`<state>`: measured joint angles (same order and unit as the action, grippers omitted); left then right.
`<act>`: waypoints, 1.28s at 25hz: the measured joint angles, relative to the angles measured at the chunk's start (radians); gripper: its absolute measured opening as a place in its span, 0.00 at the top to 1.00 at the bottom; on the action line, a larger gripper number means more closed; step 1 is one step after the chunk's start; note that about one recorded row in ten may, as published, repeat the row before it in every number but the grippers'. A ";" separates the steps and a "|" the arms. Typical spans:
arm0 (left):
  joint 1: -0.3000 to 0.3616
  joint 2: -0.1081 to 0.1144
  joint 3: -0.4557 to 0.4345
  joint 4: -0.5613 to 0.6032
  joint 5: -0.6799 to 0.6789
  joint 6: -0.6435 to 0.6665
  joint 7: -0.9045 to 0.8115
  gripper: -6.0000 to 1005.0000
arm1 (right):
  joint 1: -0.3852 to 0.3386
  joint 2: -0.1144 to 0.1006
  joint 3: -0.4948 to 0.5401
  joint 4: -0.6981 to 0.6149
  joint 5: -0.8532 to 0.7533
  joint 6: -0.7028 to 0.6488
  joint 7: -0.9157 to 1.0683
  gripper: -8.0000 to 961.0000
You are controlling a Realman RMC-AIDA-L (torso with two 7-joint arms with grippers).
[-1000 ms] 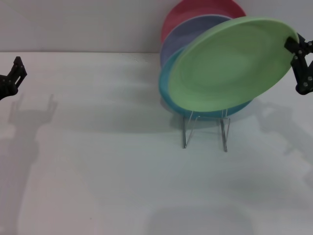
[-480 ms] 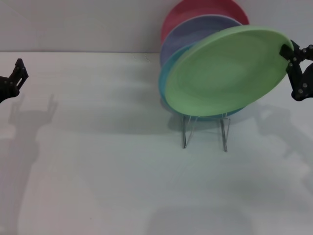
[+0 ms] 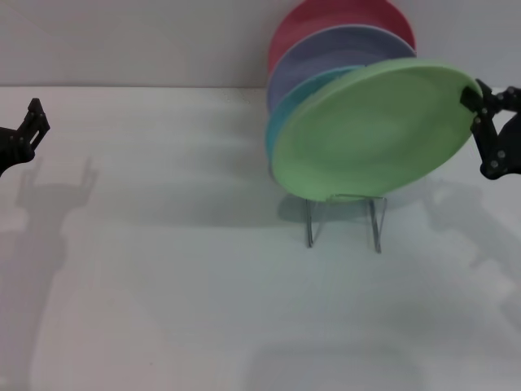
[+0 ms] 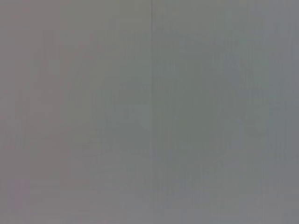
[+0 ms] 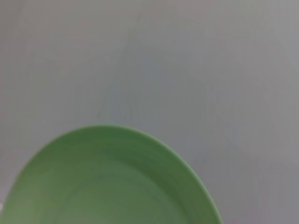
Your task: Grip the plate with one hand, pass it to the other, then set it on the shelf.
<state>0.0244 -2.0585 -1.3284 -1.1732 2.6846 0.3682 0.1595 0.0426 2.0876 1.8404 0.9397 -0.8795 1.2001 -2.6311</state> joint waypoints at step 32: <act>-0.015 -0.004 0.031 0.054 0.000 0.109 0.009 0.20 | 0.036 0.004 0.061 -0.446 0.806 0.341 -0.046 0.37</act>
<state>0.0091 -2.0627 -1.2975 -1.1194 2.6845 0.4772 0.1685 0.0787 2.0918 1.9017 0.4935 -0.0738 1.5410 -2.6774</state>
